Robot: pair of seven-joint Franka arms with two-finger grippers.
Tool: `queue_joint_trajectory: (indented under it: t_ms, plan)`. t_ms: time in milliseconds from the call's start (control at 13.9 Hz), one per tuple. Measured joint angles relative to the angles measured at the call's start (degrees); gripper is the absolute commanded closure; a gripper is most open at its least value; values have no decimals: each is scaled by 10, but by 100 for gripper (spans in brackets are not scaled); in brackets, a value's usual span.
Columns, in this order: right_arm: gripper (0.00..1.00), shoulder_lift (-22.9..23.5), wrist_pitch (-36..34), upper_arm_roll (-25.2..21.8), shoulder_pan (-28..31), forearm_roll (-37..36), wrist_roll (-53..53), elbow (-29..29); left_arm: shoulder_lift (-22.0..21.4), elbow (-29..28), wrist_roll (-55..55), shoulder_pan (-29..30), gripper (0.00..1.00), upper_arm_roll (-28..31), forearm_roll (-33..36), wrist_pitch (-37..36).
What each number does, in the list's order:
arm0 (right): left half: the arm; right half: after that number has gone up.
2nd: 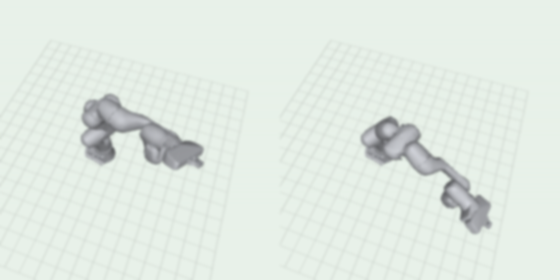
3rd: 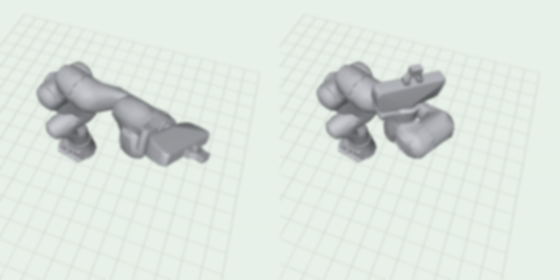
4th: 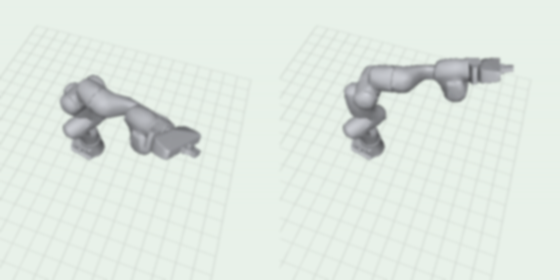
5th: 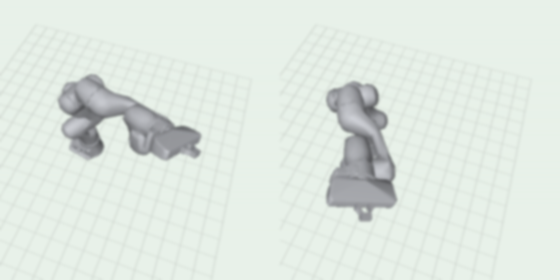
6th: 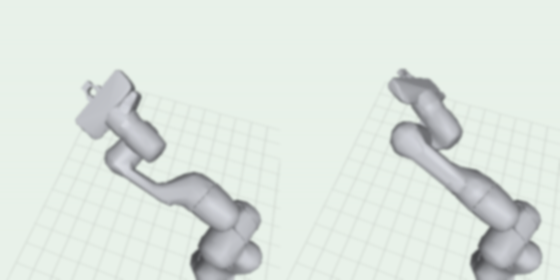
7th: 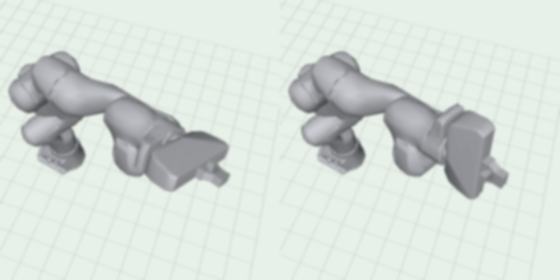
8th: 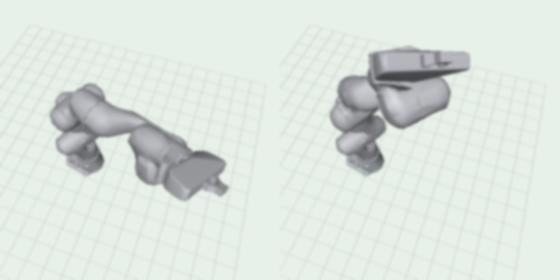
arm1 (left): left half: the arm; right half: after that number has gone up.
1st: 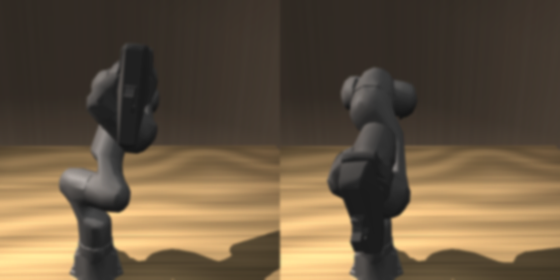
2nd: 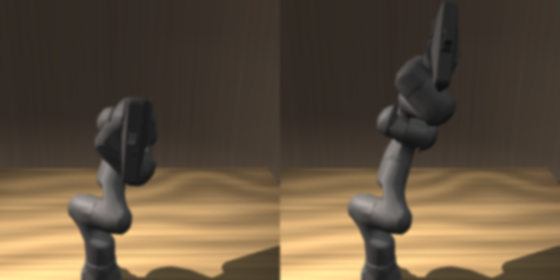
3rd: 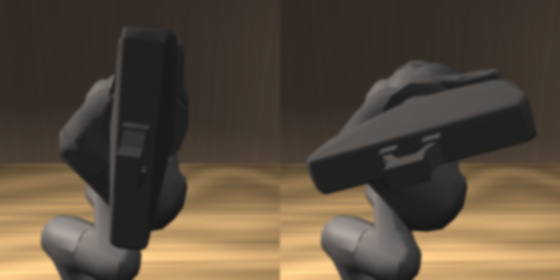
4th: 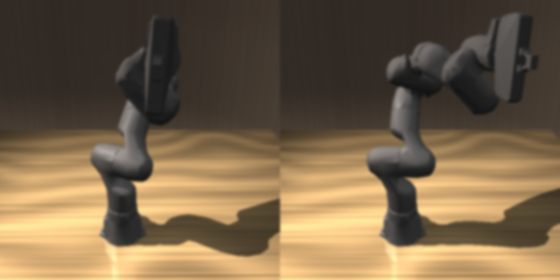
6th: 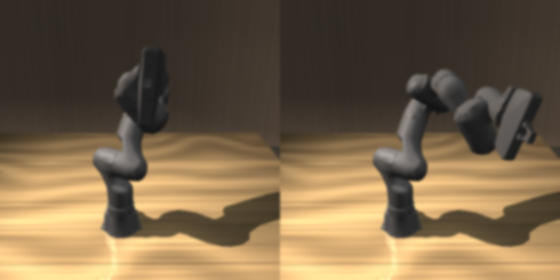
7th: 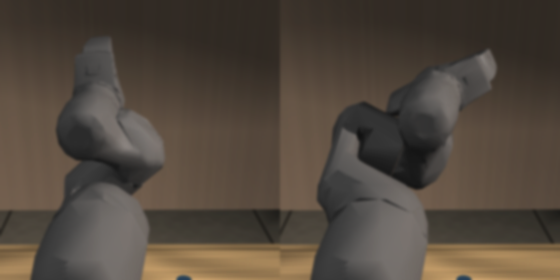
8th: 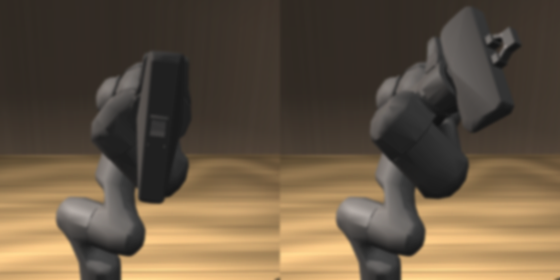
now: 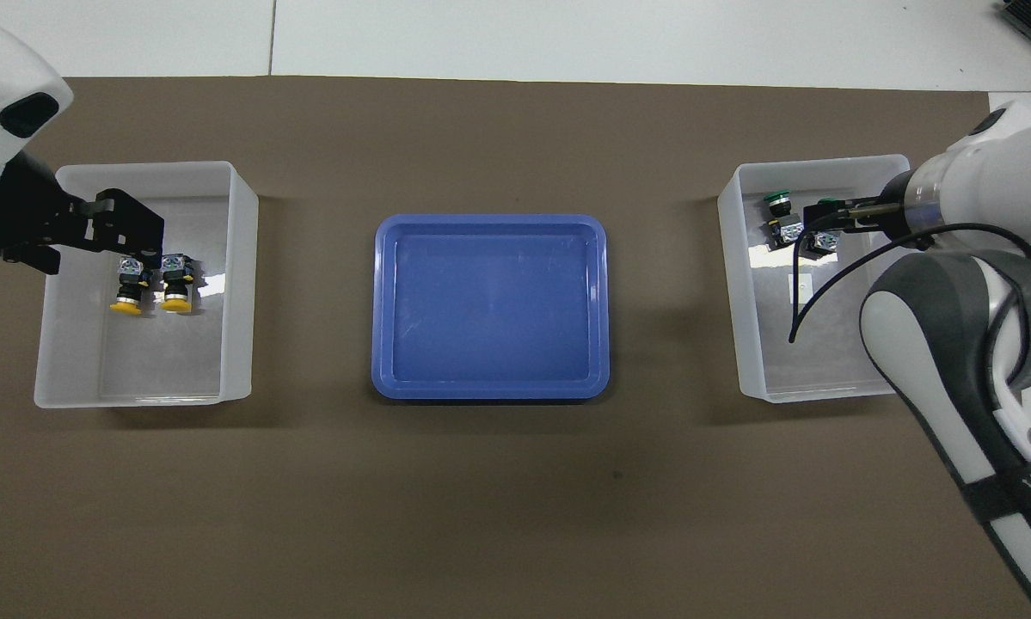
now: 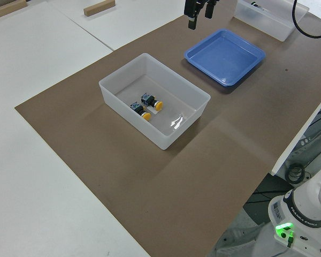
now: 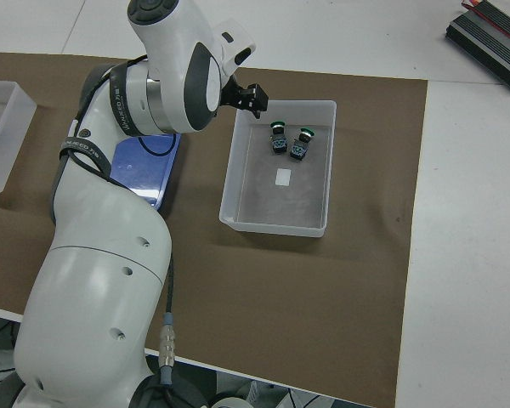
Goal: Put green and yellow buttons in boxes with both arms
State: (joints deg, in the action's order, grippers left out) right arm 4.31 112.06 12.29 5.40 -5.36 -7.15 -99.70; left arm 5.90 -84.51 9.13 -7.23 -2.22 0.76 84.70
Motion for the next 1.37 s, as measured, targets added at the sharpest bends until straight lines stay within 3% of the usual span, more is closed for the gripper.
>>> queue_joint_trajectory:
  t_ms: [432,864,1367]
  plan:
    - [0,-60,-78,8,-20,0,-13,-2,-16,-14,0,1,0,3,0,2]
    - [0,-63,-95,7,-14,0,-13,4,-20,-14,-59,42,0,15,0,9]
    - [0,-64,-102,-1,-16,0,-13,13,-20,-16,-64,45,0,11,0,19]
